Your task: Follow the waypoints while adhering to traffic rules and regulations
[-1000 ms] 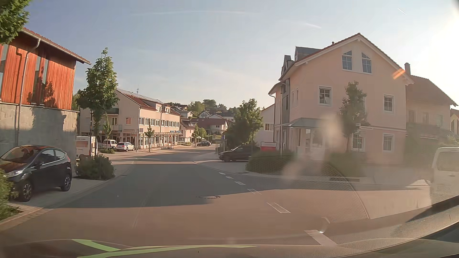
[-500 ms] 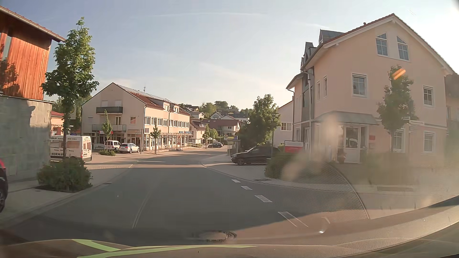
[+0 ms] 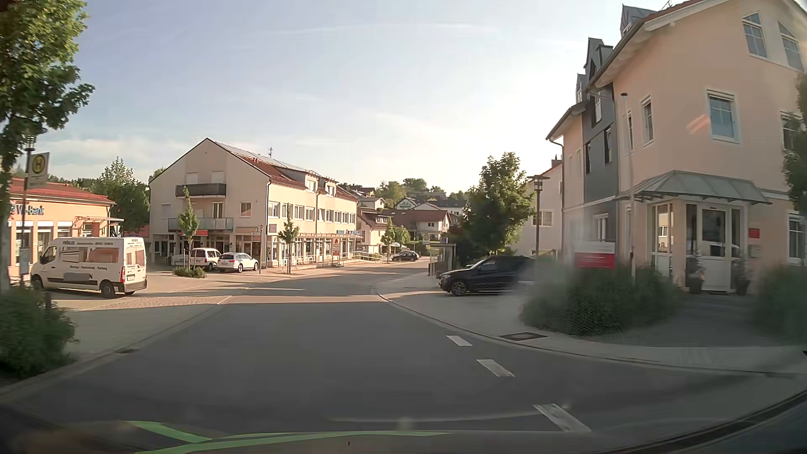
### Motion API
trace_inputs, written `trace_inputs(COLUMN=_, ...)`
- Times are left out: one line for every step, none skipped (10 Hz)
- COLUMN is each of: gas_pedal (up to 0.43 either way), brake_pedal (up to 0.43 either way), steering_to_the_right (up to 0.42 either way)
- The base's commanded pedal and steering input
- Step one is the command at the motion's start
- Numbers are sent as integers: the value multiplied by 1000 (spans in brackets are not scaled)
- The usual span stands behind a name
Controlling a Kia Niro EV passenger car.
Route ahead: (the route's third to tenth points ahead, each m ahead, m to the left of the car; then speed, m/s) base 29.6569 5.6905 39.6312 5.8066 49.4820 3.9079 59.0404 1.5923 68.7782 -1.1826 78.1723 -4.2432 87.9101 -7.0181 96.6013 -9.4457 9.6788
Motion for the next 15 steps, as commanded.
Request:
trace_inputs(gas_pedal=150, brake_pedal=0, steering_to_the_right=-56)
trace_inputs(gas_pedal=150, brake_pedal=0, steering_to_the_right=-56)
trace_inputs(gas_pedal=150, brake_pedal=0, steering_to_the_right=-56)
trace_inputs(gas_pedal=150, brake_pedal=0, steering_to_the_right=-56)
trace_inputs(gas_pedal=150, brake_pedal=0, steering_to_the_right=-56)
trace_inputs(gas_pedal=150, brake_pedal=0, steering_to_the_right=-54)
trace_inputs(gas_pedal=150, brake_pedal=0, steering_to_the_right=-53)
trace_inputs(gas_pedal=150, brake_pedal=0, steering_to_the_right=-50)
trace_inputs(gas_pedal=150, brake_pedal=0, steering_to_the_right=-47)
trace_inputs(gas_pedal=138, brake_pedal=0, steering_to_the_right=-43)
trace_inputs(gas_pedal=118, brake_pedal=0, steering_to_the_right=-37)
trace_inputs(gas_pedal=98, brake_pedal=0, steering_to_the_right=-28)
trace_inputs(gas_pedal=79, brake_pedal=0, steering_to_the_right=-14)
trace_inputs(gas_pedal=67, brake_pedal=0, steering_to_the_right=-3)
trace_inputs(gas_pedal=67, brake_pedal=0, steering_to_the_right=1)
